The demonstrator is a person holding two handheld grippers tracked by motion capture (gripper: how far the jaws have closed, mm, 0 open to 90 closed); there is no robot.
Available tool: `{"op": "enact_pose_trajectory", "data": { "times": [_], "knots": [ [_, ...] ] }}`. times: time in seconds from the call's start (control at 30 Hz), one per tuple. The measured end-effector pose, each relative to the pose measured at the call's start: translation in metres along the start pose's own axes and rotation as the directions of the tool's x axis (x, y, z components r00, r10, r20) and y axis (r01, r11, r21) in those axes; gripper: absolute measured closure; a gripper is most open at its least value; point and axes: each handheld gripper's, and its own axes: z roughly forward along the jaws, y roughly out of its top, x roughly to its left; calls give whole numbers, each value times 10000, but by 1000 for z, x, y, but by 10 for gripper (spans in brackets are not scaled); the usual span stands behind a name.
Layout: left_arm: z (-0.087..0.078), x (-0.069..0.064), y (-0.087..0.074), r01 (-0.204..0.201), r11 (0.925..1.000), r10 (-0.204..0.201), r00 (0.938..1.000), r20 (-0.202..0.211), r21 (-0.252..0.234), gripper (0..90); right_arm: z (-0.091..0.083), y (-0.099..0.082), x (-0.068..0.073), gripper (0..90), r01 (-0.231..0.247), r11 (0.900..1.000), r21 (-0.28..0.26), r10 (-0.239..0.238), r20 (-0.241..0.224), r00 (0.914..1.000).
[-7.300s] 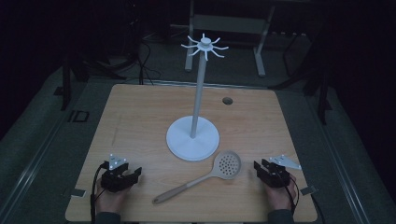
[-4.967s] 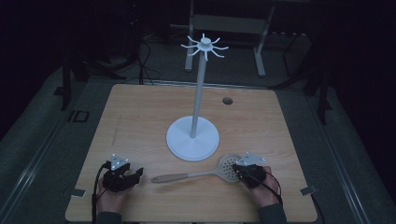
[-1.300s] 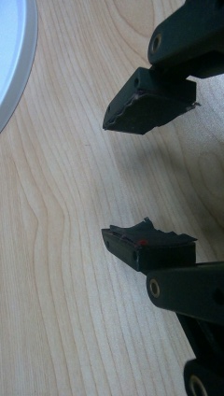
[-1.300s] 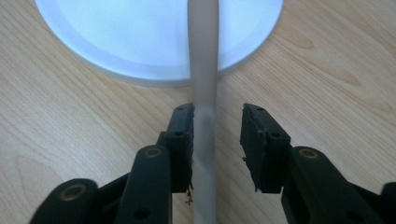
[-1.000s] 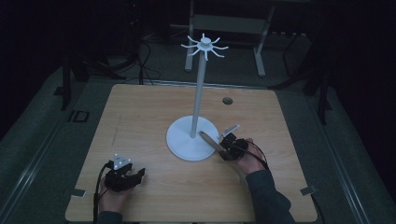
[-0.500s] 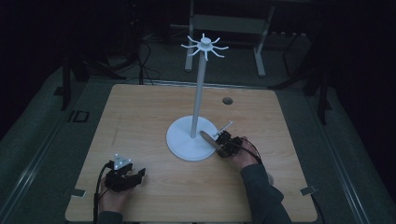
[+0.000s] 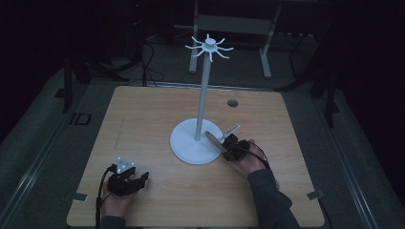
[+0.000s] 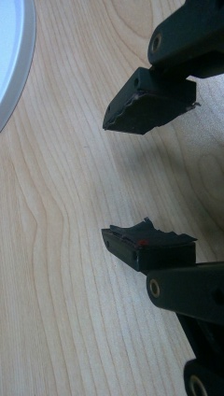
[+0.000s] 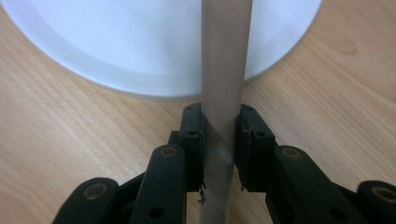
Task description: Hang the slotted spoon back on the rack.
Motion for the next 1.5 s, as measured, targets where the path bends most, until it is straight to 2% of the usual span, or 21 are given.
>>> {"op": "enact_pose_trajectory", "data": {
  "times": [0.17, 0.27, 0.3, 0.37, 0.4, 0.43, 0.47, 0.6, 0.67, 0.73, 0.77, 0.83, 0.9, 1.07, 1.33, 1.5],
  "knots": [
    [0, 0, 0, 3, 10000, -3, 10000, -2, -13, 420, -19, -8, 0, 746, -24, 9967, -817, 33, 109, 9999],
    [0, 0, 0, -5, 10000, 5, 10000, -5, -9, 420, -25, -11, 0, 746, -89, 9944, -1052, 104, 133, 9999],
    [0, 0, 0, 1, 10000, -1, 10000, -8, -11, 420, -30, -13, -1, 745, -151, 9915, -1294, 175, 177, 9997],
    [0, 0, 0, 5, 10000, -5, 10000, -8, -11, 419, -33, -15, -1, 746, -208, 9892, -1451, 238, 187, 9995],
    [0, 0, 0, 12, 10000, -12, 10000, -12, -34, 420, -38, -18, -2, 746, -294, 9845, -1730, 335, 212, 9992],
    [0, 0, 0, 12, 10000, -12, 10000, -12, -34, 420, -38, -18, -2, 746, -294, 9845, -1730, 335, 212, 9992],
    [0, 0, 0, 20, 10000, -20, 10000, -9, -40, 420, -44, -21, -3, 746, -387, 9792, -1989, 436, 204, 9988],
    [0, 0, 0, -8, 10000, 8, 10000, -11, -11, 419, -52, -26, -4, 746, -466, 9708, -2355, 543, 261, 9982],
    [0, 0, 0, -6, 10000, 6, 10000, -19, -14, 419, -60, -29, -5, 746, -523, 9612, -2708, 620, 274, 9977],
    [0, 0, 0, -14, 10000, 14, 10000, -21, -14, 419, -62, -30, -6, 746, -519, 9580, -2820, 621, 271, 9977],
    [0, 0, 0, -14, 10000, 14, 10000, -19, -12, 420, -66, -31, -6, 746, -532, 9519, -3016, 654, 306, 9974],
    [0, 0, 0, -20, 10000, 20, 10000, -29, -6, 419, -66, -31, -6, 746, -532, 9519, -3016, 654, 306, 9974],
    [0, 0, 0, -15, 10000, 15, 10000, -33, -11, 420, -72, -33, -7, 746, -526, 9408, -3347, 681, 347, 9971],
    [-1, 0, 0, -9, 10000, 9, 10000, -36, -19, 419, -80, -34, -8, 746, -580, 9212, -3847, 758, 314, 9966],
    [-1, 0, 0, -5, 10000, 5, 10000, -29, -33, 420, -90, -33, -9, 746, -568, 8960, -4405, 788, 319, 9964],
    [0, 0, 0, -10, 10000, 9, 10000, -32, -30, 420, -95, -35, -8, 746, -560, 8834, -4652, 818, 355, 9960]
  ]
}}
